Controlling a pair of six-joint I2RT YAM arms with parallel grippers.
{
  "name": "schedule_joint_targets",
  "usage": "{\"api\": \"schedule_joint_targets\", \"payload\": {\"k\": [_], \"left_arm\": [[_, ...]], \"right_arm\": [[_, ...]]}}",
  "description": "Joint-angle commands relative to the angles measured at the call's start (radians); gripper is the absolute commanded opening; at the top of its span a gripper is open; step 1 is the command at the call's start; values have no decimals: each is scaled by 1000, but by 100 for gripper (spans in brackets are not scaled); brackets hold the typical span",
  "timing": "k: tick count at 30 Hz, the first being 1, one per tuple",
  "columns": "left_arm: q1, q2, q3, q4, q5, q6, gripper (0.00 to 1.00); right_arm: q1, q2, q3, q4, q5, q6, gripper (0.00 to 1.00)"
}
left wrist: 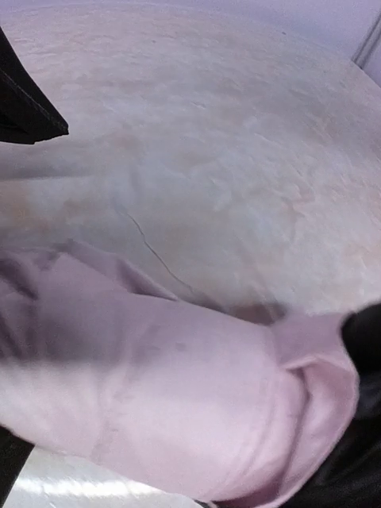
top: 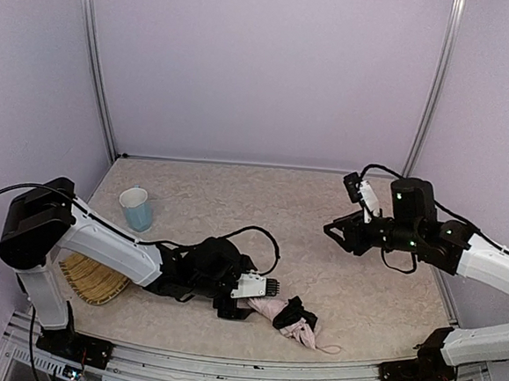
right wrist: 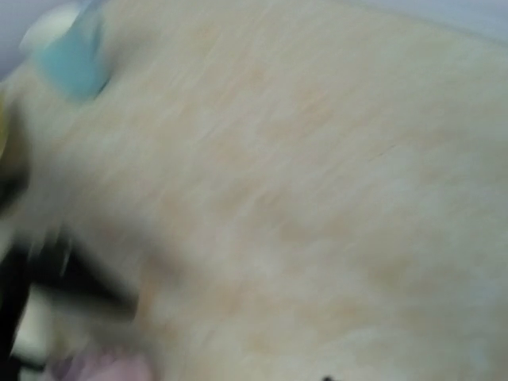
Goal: Put away the umbrella
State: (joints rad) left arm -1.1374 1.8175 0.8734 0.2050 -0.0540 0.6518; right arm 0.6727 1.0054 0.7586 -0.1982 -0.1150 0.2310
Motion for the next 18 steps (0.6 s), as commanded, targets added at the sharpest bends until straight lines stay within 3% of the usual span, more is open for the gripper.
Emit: {"api": "schedule_joint_targets", "payload": {"k": [1, 5, 9, 12, 16, 18], "left_arm": [[42, -148, -94, 27, -64, 21, 99], [88, -324, -236, 50, 21, -86, 99], [155, -444, -352, 208, -91, -216, 99], [215, -480, -341, 169, -76, -280, 99], [215, -488, -339, 164, -37, -276, 99], [215, -479, -340, 175, -18, -283, 99]], "right_arm": [[53, 131, 75, -135, -245, -109, 41], [191, 259, 105, -133, -320, -154, 57], [280, 432, 175, -177, -254, -121, 65], [320, 560, 224, -238, -198, -81, 82], [390, 667, 270, -304, -80, -48, 84], [399, 718, 289, -318, -17, -13, 79]]}}
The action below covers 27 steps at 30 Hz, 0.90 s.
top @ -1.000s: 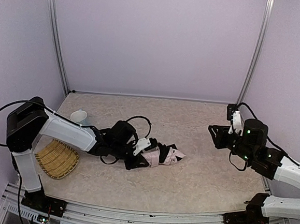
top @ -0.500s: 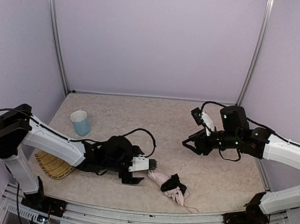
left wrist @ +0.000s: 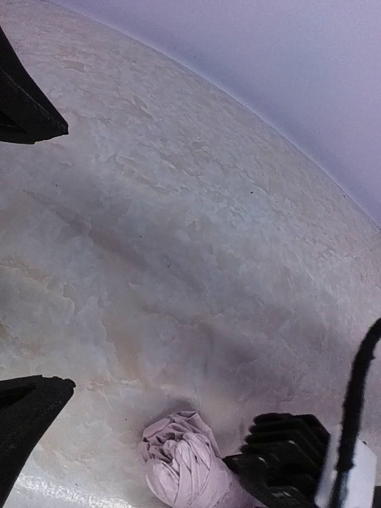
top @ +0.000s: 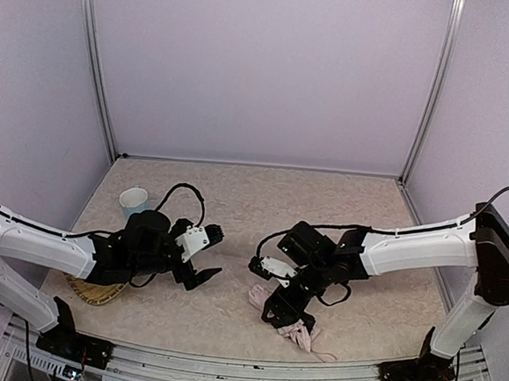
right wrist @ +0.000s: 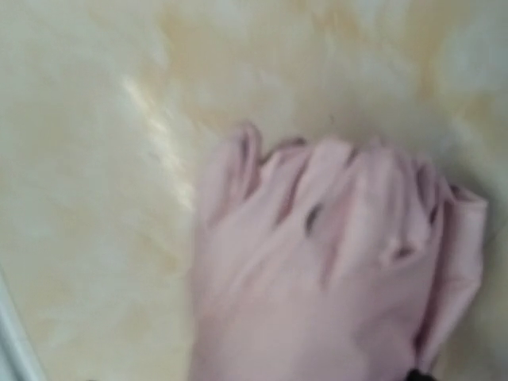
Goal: Put away the umbrella
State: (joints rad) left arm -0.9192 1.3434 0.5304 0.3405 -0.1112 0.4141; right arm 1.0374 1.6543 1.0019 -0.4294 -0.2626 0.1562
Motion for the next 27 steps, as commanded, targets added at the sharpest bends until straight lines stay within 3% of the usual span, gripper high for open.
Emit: {"api": "schedule_joint_targets", "payload": {"k": [1, 7, 10, 14, 17, 22, 23, 25, 27], "left_arm": [[-3, 3, 6, 42, 43, -47, 99], [1, 18, 31, 1, -14, -68, 99], [21, 10, 28, 18, -25, -98, 99], [50, 21, 47, 26, -82, -163, 99], [70, 20, 68, 16, -134, -213, 99], [118, -4, 79, 13, -182, -306, 99], [126, -10, 81, 9, -188, -323, 99], [139, -20, 88, 2, -188, -347, 99], [155, -21, 102, -10, -188, -373, 99]], "right_arm": [[35, 96, 57, -104, 165, 79, 75], [-3, 114, 104, -174, 453, 187, 40], [-106, 39, 41, -175, 565, 224, 38], [-318, -66, -55, -98, 572, 234, 37], [-389, -97, -79, -37, 575, 210, 37], [-428, -12, -25, -52, 635, 177, 52], [-431, 9, -11, -54, 625, 169, 61], [-431, 36, 23, -60, 586, 167, 97], [-432, 30, 57, -62, 551, 166, 100]]}}
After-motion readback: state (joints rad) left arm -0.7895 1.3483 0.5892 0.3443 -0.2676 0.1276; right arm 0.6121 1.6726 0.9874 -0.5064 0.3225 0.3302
